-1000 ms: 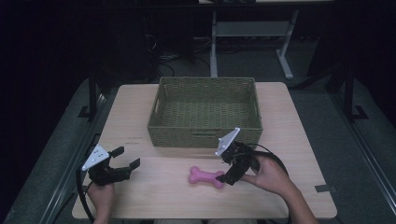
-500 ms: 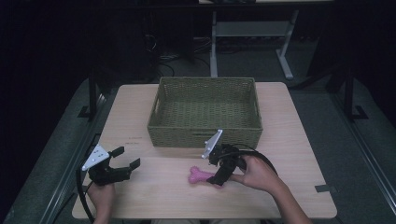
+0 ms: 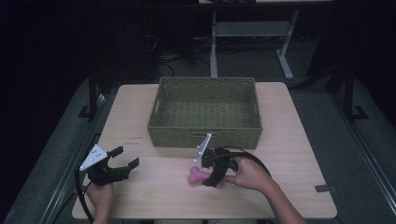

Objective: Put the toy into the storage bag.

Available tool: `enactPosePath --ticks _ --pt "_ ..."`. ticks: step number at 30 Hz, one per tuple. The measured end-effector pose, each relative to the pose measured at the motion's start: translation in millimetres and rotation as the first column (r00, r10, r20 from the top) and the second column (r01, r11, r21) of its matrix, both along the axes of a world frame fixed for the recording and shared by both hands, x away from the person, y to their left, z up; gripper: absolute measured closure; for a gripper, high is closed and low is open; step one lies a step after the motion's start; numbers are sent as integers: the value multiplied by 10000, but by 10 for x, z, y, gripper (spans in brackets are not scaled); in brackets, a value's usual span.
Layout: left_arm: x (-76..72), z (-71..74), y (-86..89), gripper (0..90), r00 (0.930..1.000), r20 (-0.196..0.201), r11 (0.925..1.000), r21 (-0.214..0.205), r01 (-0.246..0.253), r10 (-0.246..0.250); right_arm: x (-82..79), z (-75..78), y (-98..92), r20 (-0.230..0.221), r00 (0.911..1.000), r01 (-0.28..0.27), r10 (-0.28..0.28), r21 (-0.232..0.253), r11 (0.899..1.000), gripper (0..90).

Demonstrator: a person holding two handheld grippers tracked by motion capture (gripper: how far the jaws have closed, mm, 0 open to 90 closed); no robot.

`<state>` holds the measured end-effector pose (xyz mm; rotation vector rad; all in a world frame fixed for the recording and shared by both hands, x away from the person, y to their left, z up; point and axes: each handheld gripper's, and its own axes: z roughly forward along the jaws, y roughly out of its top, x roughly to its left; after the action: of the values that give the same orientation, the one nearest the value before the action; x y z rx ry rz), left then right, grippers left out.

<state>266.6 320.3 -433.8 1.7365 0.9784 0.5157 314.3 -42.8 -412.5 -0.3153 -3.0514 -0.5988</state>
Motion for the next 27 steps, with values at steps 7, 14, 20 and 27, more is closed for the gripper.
enactPosePath --ticks 7,14,20,27 --pt "-3 1 13 138 10000 3 10000 -32 32 -32 10 -65 40 -116 9999 -114 111 -257 9996 372" --pt "-5 -2 11 139 10000 -11 9999 -120 18 -18 8 -134 77 -151 9995 -276 268 -548 9981 468" --pt "-1 -4 13 139 10000 -12 9999 -161 11 -11 27 -148 67 -151 9996 -261 252 -637 9976 499" --pt "-1 -6 16 139 10000 -15 9998 -204 18 -18 17 -173 92 -64 9994 -337 333 -819 9961 535"
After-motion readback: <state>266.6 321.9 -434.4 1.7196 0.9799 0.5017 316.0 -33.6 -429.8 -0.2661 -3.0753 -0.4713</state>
